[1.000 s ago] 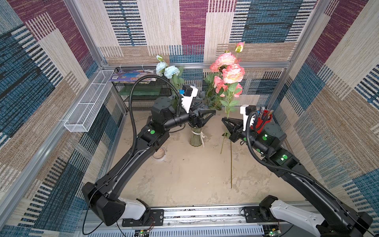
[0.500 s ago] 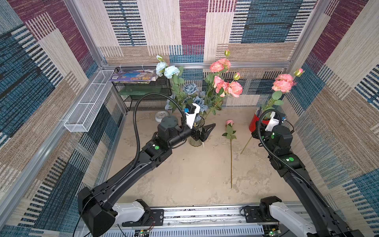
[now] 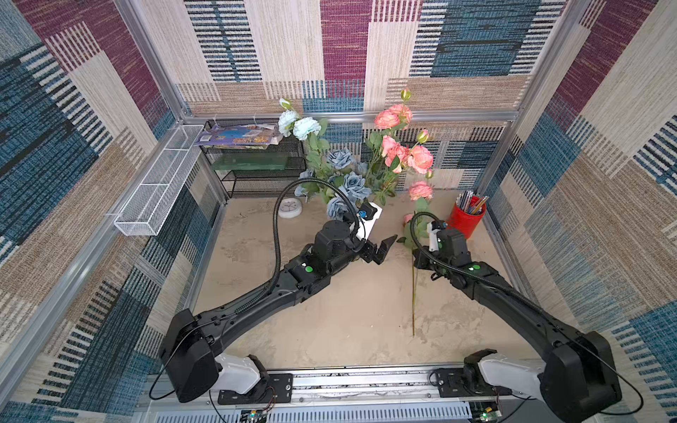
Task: Pick out pink flowers from the vase
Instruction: Place the flower at the center of the board, then pick up the flower from the vase.
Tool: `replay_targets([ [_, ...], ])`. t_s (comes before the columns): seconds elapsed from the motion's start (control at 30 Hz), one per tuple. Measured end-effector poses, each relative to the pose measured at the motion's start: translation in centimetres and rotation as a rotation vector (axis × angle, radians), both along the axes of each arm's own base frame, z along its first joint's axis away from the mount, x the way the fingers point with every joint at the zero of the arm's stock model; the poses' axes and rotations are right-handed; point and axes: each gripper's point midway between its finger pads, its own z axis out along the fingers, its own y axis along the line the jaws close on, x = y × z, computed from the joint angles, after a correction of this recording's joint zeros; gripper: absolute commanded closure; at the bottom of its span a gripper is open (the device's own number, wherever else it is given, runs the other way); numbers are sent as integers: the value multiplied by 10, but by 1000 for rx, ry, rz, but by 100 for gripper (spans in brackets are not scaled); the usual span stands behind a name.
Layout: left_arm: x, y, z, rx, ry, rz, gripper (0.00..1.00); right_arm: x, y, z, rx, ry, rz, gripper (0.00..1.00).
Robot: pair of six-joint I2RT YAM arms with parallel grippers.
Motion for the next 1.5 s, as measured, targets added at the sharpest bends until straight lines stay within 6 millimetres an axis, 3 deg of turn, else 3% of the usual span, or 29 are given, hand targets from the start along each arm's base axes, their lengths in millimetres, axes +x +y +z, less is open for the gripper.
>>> replay_targets([
  [0.17, 16, 4, -15, 48, -14, 78, 0, -9, 0, -50, -29, 133, -2, 100],
  [0.57, 49, 4, -15, 106, -68, 216, 0, -6, -2, -106, -41, 251, -28, 100],
  [0.6, 52, 3, -14, 110, -74, 225, 0, -5, -2, -109, -42, 255, -32, 98],
  [0.7, 60, 3, -10, 122, -93, 261, 0, -4, -3, -116, -46, 270, -35, 77],
  [0.9, 75, 0, -19, 169, -124, 306, 0, 2, 0, -106, -35, 234, -27, 54],
  [1.1, 88, -1, -33, 201, -141, 359, 3, 13, 1, -60, -6, 107, -35, 33],
  [1.37, 104, 1, -39, 188, -177, 436, 13, 15, -9, -8, 13, -37, -71, 23],
  [1.5, 112, -3, -41, 183, -179, 446, 29, 12, -17, 1, 15, -58, -89, 17],
])
